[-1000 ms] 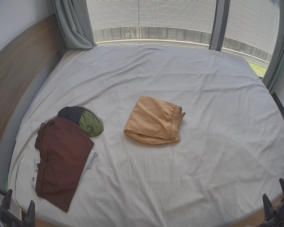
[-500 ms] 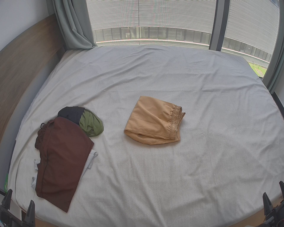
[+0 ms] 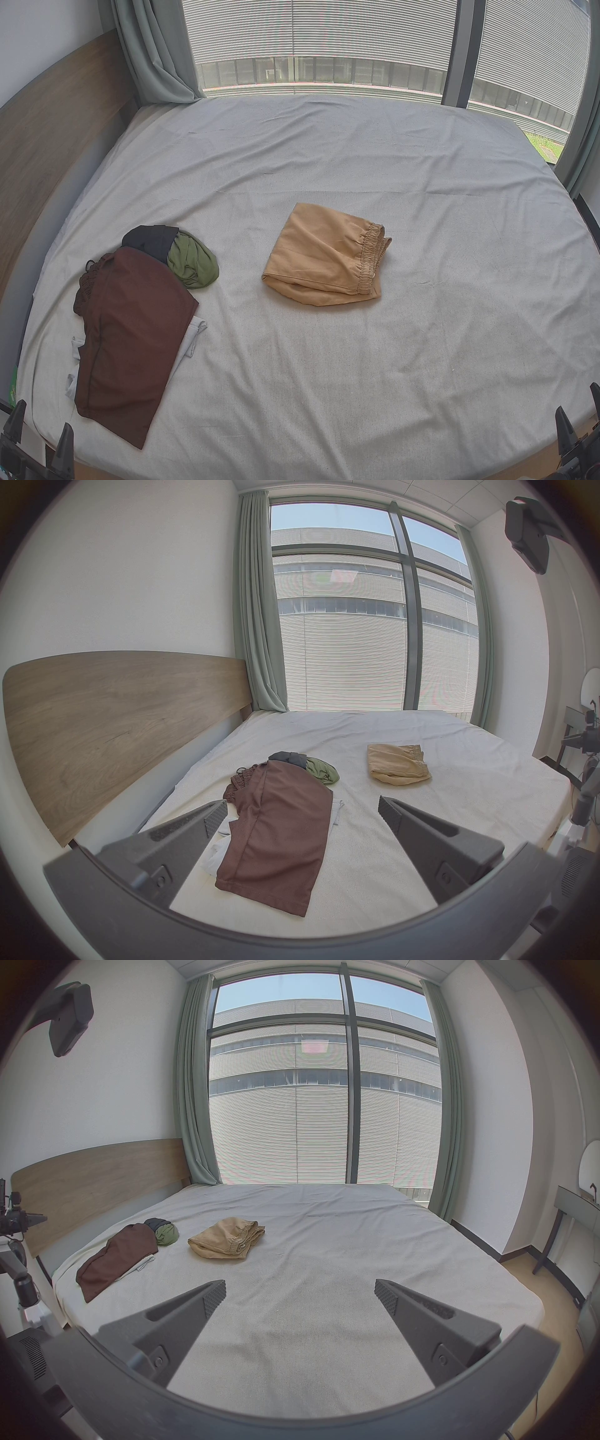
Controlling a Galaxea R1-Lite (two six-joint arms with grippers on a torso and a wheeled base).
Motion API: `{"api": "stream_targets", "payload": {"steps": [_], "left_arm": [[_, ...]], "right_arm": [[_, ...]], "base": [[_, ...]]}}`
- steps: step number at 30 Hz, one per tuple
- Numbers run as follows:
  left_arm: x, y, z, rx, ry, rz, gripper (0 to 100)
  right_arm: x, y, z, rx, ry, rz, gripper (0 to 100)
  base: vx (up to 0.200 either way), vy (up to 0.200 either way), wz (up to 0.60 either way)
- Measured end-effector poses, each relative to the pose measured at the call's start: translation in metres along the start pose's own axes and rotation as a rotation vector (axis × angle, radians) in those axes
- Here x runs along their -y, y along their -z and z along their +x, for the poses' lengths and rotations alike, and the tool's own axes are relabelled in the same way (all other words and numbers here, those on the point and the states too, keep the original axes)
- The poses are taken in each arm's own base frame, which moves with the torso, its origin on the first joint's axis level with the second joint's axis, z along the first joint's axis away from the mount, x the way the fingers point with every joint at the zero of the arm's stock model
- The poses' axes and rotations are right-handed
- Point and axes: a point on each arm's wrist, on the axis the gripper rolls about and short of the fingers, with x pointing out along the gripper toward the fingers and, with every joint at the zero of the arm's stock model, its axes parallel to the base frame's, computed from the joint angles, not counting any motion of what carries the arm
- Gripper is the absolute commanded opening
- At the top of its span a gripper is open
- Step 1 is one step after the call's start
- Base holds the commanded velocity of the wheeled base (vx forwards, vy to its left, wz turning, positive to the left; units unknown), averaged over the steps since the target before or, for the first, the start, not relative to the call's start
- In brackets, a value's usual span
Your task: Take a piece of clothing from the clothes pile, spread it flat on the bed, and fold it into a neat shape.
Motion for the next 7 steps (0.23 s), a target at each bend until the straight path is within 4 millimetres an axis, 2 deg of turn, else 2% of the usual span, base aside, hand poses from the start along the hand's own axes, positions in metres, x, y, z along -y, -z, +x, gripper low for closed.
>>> {"api": "stream_targets", "payload": {"steps": [7], "left_arm": [[0.0,0.0001,0.0,-0.001,0.0,0.0,100]], "right_arm": [[0.0,0.0,0.0,0.0,0.0,0.0,100]], "base": [[0.0,0.0,0.0]]}}
